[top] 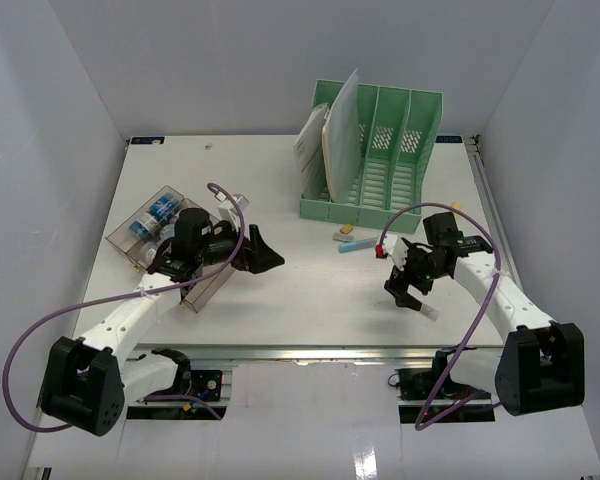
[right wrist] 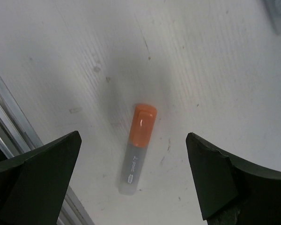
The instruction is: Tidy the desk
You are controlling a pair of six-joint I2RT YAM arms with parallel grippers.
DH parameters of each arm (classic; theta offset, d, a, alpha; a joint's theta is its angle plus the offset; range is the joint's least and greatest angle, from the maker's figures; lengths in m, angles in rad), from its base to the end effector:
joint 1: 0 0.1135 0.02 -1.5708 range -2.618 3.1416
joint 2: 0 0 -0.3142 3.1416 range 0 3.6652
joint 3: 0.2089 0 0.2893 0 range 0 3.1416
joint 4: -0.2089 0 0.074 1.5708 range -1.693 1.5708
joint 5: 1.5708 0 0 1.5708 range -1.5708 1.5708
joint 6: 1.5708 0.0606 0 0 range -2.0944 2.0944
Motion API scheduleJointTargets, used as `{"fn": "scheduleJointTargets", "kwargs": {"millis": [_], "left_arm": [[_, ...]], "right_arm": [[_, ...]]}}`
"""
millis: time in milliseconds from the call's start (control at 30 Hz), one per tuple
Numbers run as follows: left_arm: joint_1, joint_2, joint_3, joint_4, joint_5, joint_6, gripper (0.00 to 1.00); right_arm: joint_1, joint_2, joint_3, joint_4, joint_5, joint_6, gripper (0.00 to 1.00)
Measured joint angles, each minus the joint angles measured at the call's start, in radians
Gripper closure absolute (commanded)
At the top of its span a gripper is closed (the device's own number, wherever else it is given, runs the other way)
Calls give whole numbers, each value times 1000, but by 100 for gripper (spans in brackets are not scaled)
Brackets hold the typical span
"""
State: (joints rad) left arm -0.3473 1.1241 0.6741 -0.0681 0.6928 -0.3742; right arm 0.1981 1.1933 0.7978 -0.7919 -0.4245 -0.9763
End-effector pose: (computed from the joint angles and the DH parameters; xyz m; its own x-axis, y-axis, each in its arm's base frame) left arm 0.2407 -0.1283 0.2681 -0.7199 -0.0385 -0.6930 0.5592 0.5593 -0.6120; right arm 0.2273 0.0711 0.2321 -0.2356 -0.8172 -0.5259 -0.9383 0.3322 -0.0960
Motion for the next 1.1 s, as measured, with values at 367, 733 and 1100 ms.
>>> {"fn": "scheduleJointTargets", "kwargs": {"millis": [367,733,1100], "left_arm": [[0,-101,-20,118,11,-45,2],[0,-59,-127,323,78,-262,2],[-133,40,-127,478,33,-456,5]], "right_arm": [[5,-7,-193,34,279,19,0],[0,4,-218,66,305,0,32],[-8,23,-206,106,278,-17,81]]}}
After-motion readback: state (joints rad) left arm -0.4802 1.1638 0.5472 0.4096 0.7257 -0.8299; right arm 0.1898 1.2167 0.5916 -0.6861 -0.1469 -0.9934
